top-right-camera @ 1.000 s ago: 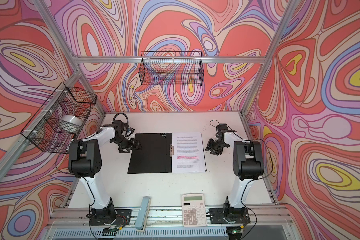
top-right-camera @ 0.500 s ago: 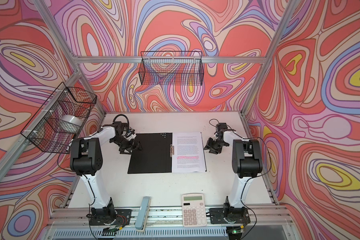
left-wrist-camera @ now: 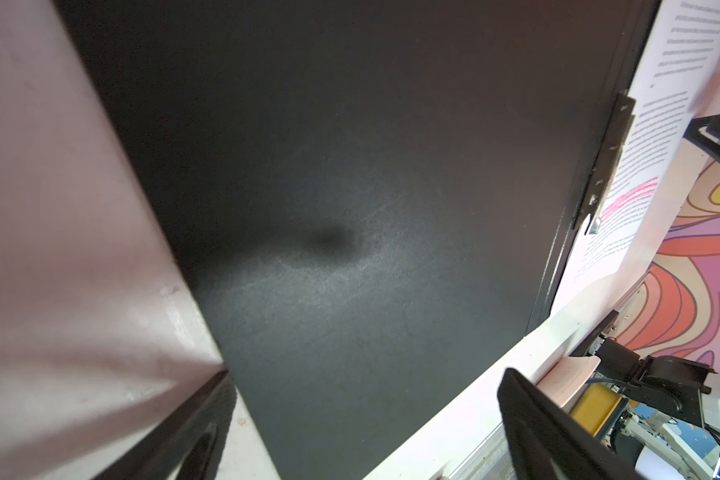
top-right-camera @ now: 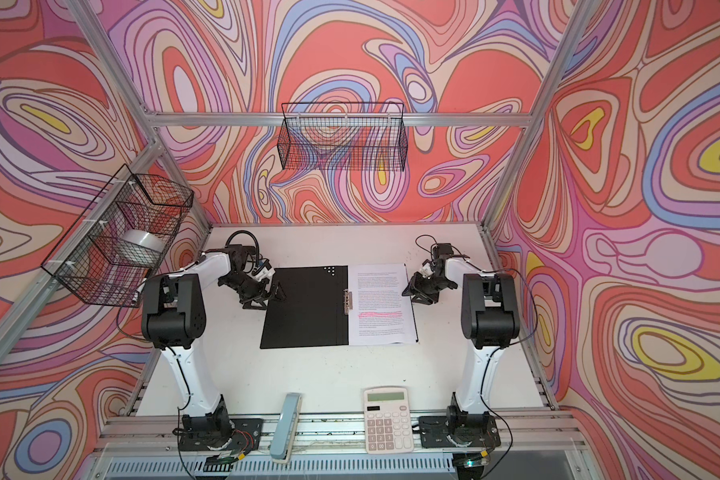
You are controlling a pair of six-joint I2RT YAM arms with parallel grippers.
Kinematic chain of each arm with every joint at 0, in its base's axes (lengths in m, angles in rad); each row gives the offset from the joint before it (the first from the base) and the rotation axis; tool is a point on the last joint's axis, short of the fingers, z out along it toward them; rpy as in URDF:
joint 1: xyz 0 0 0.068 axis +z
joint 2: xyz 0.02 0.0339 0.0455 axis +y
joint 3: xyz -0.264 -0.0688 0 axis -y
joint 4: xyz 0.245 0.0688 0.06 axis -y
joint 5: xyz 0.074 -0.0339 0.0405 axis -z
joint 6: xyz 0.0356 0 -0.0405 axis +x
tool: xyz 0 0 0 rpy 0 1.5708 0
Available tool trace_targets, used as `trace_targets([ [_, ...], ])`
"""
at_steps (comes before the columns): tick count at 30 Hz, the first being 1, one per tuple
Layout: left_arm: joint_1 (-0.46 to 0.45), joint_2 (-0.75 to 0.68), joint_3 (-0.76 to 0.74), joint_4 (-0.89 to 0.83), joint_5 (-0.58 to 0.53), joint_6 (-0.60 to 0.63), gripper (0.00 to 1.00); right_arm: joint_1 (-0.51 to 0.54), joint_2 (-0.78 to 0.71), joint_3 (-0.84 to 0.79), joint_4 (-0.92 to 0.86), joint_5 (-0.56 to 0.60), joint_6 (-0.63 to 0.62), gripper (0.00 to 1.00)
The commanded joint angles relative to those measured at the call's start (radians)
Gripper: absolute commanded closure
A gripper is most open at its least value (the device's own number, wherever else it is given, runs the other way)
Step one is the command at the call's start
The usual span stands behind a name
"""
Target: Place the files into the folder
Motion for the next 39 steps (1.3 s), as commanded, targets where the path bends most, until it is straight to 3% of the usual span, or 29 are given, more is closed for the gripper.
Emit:
trace_targets([
  [1, -0.014, 0.089, -0.024, -0.054, 0.049, 0.037, 0.01, 0.021, 0.085, -0.032, -0.036, 0.042, -0.022, 0.54],
  [21, -0.014, 0.032, -0.018, -0.105, 0.31, 0.131, 0.05, 0.022, 0.102, -0.02, -0.04, 0.047, -0.019, 0.55],
  [39, -0.011, -0.057, -0.004, -0.134, 0.408, 0.106, 0.05, 0.022, 0.108, -0.023, -0.037, 0.044, -0.019, 0.56],
])
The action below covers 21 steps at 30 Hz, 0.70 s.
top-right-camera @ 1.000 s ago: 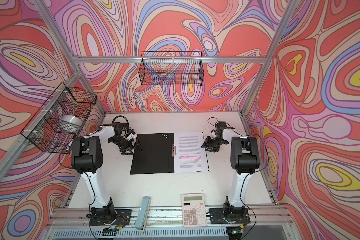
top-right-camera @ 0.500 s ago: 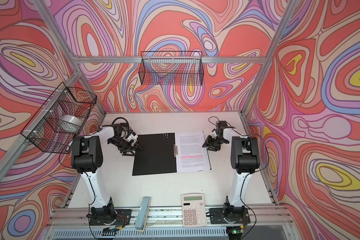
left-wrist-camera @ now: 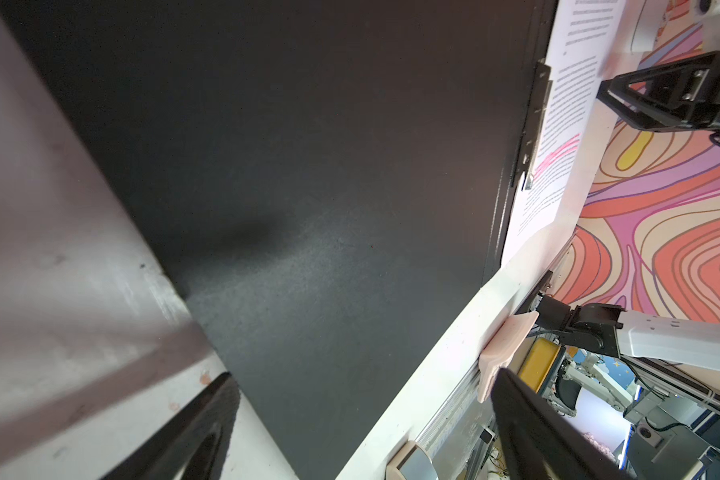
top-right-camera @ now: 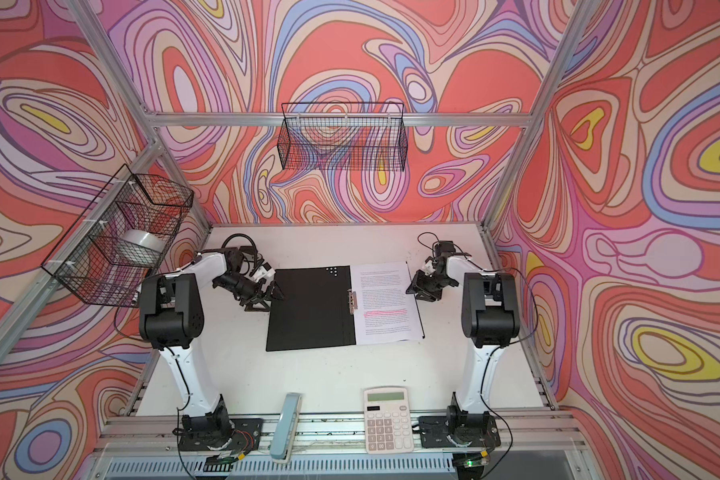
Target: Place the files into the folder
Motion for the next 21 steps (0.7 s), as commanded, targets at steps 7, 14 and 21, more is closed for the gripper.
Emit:
trace_targets([
  [7, -0.037, -0.055, 0.002, -0.045, 0.288, 0.008, 0.05, 0.034, 0.095, -0.058, -0.037, -0.013, -0.003, 0.56],
  [14, -0.037, -0.072, 0.017, -0.06, 0.337, 0.006, 0.05, 0.033, 0.098, -0.058, -0.037, -0.016, -0.002, 0.56],
  [21, -0.037, -0.073, 0.038, -0.092, 0.416, 0.021, 0.05, 0.035, 0.096, -0.056, -0.04, -0.017, -0.003, 0.56],
])
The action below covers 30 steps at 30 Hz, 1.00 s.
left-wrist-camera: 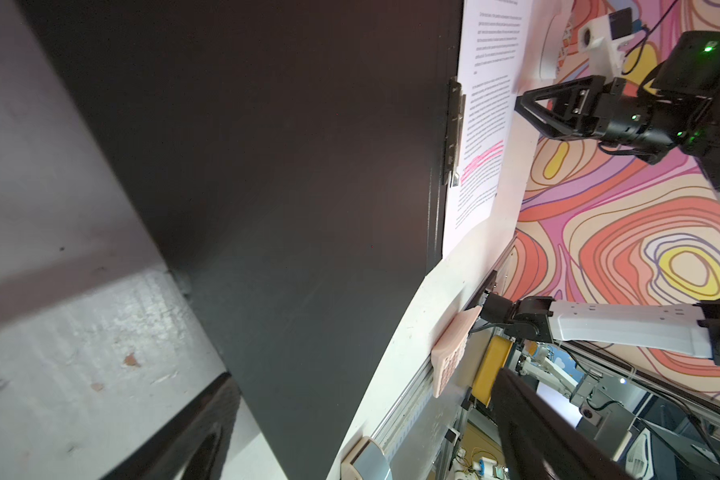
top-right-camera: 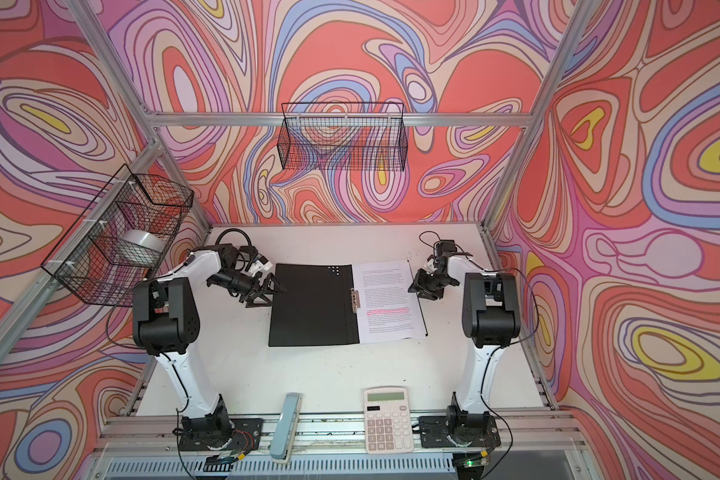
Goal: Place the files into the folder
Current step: 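Lift the empty black folder cover upward with the left gripper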
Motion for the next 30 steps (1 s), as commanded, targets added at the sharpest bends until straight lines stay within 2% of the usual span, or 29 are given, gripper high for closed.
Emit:
trace_targets([
  [1, -0.051, -0.02, 0.024, -0.05, 0.289, 0.046, 0.05, 0.043, 0.098, -0.058, -0.061, -0.047, -0.001, 0.56],
  [9, -0.051, -0.037, 0.035, -0.045, 0.251, 0.063, 0.05, 0.042, 0.097, -0.055, -0.063, -0.054, 0.002, 0.56],
  [18, -0.053, -0.038, 0.048, -0.027, 0.323, 0.03, 0.05, 0.043, 0.097, -0.054, -0.064, -0.059, 0.002, 0.56],
  [30, -0.065, -0.055, 0.099, -0.053, 0.328, 0.022, 0.05, 0.045, 0.095, -0.049, -0.065, -0.06, 0.001, 0.57],
])
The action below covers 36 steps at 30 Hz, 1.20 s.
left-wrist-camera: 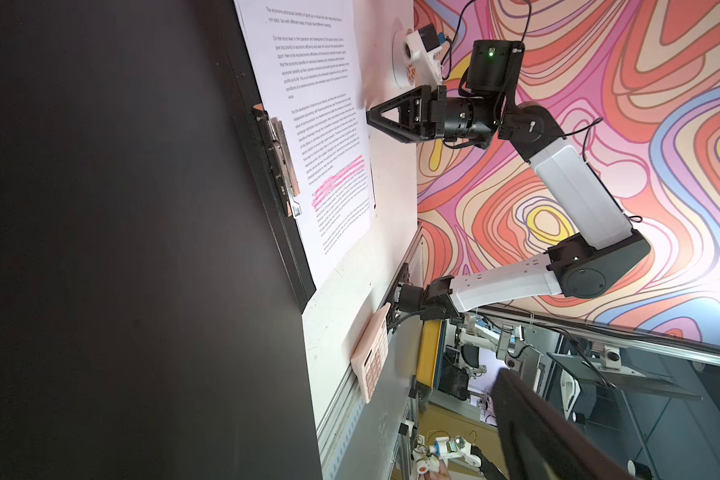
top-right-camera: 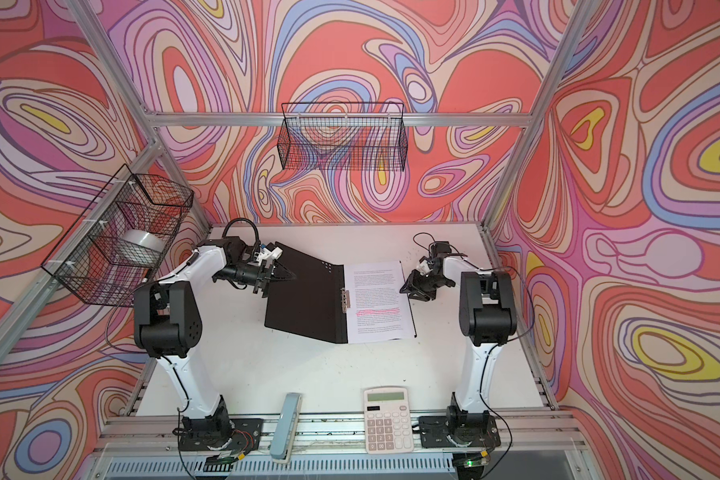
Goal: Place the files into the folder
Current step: 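Lift the empty black folder cover upward with the left gripper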
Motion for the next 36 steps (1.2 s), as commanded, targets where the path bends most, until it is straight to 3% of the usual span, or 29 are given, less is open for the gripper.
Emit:
trace_targets([
  [1, -0.004, -0.026, 0.047, -0.036, 0.044, 0.011, 0.05, 0.016, 0.077, -0.048, -0.069, 0.057, 0.0, 0.57],
  [36, -0.18, -0.056, 0.246, 0.047, -0.01, -0.187, 0.04, 0.033, 0.08, -0.024, -0.087, 0.04, -0.005, 0.56],
])
